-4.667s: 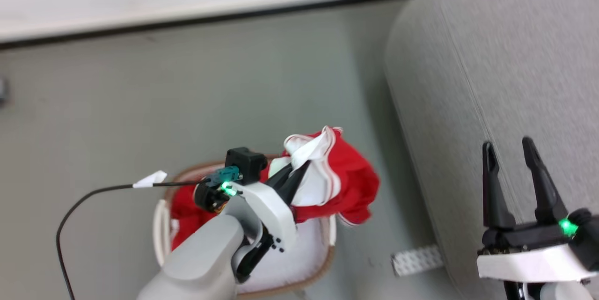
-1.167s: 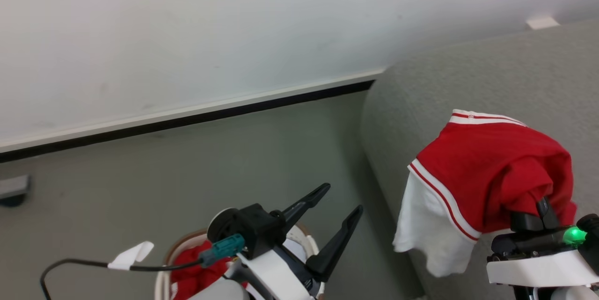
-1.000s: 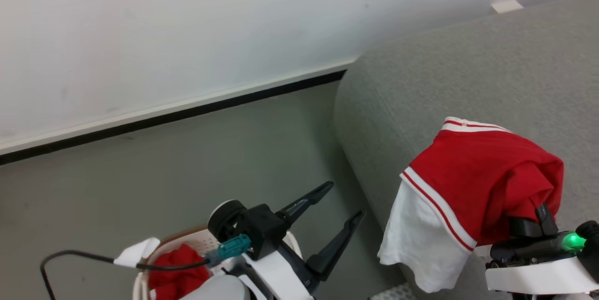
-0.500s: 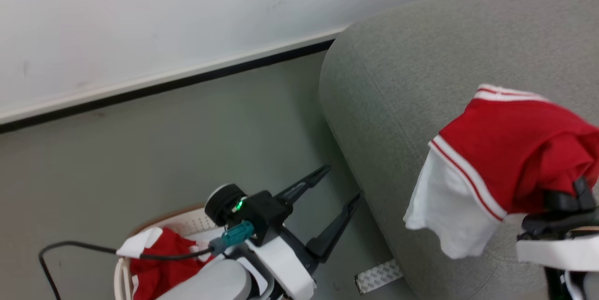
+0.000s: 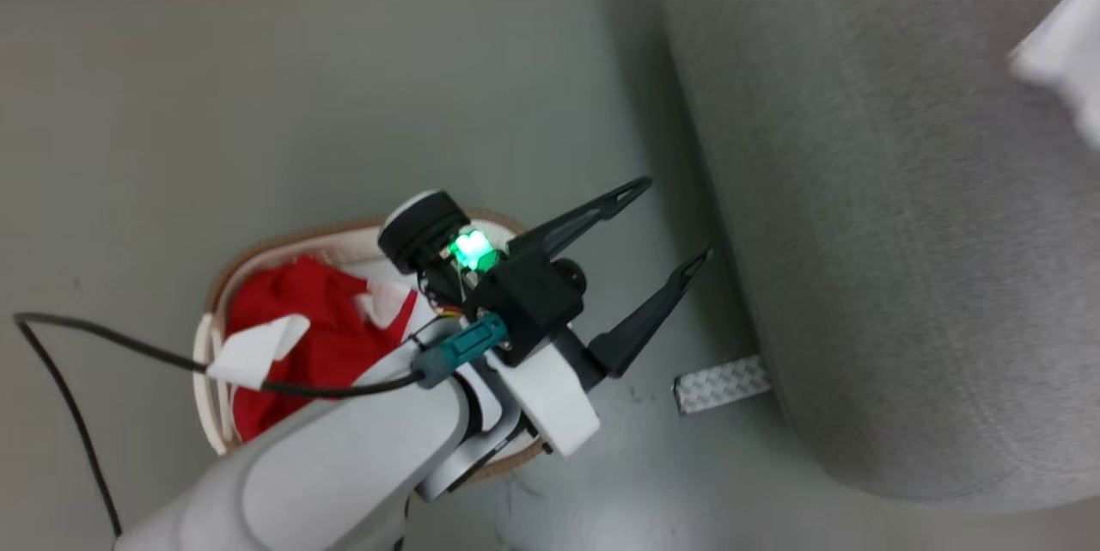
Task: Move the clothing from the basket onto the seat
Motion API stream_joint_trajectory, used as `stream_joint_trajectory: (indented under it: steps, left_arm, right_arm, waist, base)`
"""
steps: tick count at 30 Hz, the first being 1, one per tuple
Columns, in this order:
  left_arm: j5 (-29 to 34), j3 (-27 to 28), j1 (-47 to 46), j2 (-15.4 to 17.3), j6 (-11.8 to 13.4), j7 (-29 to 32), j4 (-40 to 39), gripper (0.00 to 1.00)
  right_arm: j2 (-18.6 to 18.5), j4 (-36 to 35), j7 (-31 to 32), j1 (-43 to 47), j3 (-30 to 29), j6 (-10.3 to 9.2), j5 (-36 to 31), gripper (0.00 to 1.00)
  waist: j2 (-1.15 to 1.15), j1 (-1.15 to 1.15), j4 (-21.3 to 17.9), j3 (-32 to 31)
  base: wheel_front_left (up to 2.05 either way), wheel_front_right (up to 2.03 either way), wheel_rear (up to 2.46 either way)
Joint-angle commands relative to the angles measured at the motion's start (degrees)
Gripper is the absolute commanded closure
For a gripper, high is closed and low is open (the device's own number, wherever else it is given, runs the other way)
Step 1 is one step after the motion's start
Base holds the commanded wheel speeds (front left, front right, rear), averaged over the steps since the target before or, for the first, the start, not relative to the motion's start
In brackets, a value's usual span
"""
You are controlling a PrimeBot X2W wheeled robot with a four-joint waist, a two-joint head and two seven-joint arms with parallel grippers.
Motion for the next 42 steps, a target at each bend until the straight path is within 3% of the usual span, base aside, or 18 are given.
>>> stream_joint_trajectory:
  steps: [1, 6, 14, 15, 16, 18, 19, 29, 36, 42]
  left_arm:
    - [0.89, 0.16, -1.31, 0.54, -0.22, 0.05, -0.3, 0.0]
    - [1.53, 0.2, -3.35, -0.34, -0.27, 0.05, -1.03, 0.0]
    - [1.54, 0.67, -4.35, -0.98, 0.11, -1.08, -0.13, 0.0]
    - [1.43, 0.71, -4.36, -1.04, 0.21, -1.23, 0.03, 0.0]
    - [1.3, 0.77, -4.38, -1.07, 0.25, -1.44, 0.2, 0.0]
    - [1.07, 0.77, -4.33, -1.23, 0.2, -1.69, 0.6, 0.0]
    - [0.94, 0.75, -4.18, -1.31, 0.21, -1.95, 0.82, 0.0]
    - [-1.32, 1.12, -1.17, -1.26, 0.7, -4.41, 3.71, 0.0]
    - [-4.01, 3.07, 4.46, 0.96, 2.85, -6.87, 4.61, 0.0]
    - [-6.64, 6.03, 10.08, 2.72, 5.79, -8.72, 3.08, 0.0]
  right_arm:
    - [-1.81, 2.34, 0.45, -3.47, -0.41, -0.12, 0.66, 1.0]
    - [-8.41, 12.57, 0.71, -13.43, -0.72, -0.13, -0.6, 1.0]
    - [-10.79, 26.24, 4.28, -19.04, 7.97, -0.13, -5.71, 1.0]
    - [-10.62, 27.74, 5.13, -19.36, 9.42, -0.13, -5.98, 0.9]
    - [-10.66, 29.33, 5.86, -19.77, 10.35, -0.13, -6.01, 0.71]
    - [-11.0, 31.43, 6.39, -20.36, 12.54, -0.13, -5.69, 0.41]
    - [-11.24, 32.22, 6.34, -20.36, 13.61, -0.13, -5.39, 0.0]
    - [-12.62, 32.44, 8.45, -16.56, 28.78, -0.13, 0.19, 0.0]
    - [-16.39, 25.23, 6.68, -10.39, 38.05, -0.13, 5.07, 0.0]
    - [-20.23, 16.08, 3.76, -6.19, 39.67, -0.13, 7.74, 0.0]
  waist:
    - [0.0, -0.02, 4.66, 7.45]
    - [0.0, -0.02, 7.97, 11.73]
    - [0.0, -0.02, 10.54, 13.64]
    - [0.0, -0.02, 10.68, 13.68]
    - [0.0, -0.02, 10.79, 13.68]
    - [0.0, -0.02, 10.99, 13.38]
    - [0.0, -0.02, 11.04, 13.07]
    - [0.0, -0.02, 9.97, 4.6]
    - [0.0, -0.02, 9.68, -4.96]
    - [0.0, -0.02, 11.38, -13.32]
  base:
    - [0.0, 0.0, 0.0]
    - [0.0, 0.0, 0.0]
    - [0.0, 0.0, 0.0]
    - [0.0, 0.0, 0.0]
    - [0.0, 0.0, 0.0]
    - [0.0, 0.0, 0.0]
    - [0.0, 0.0, 0.0]
    - [0.0, 0.0, 0.0]
    - [0.0, 0.0, 0.0]
    - [0.0, 0.0, 0.0]
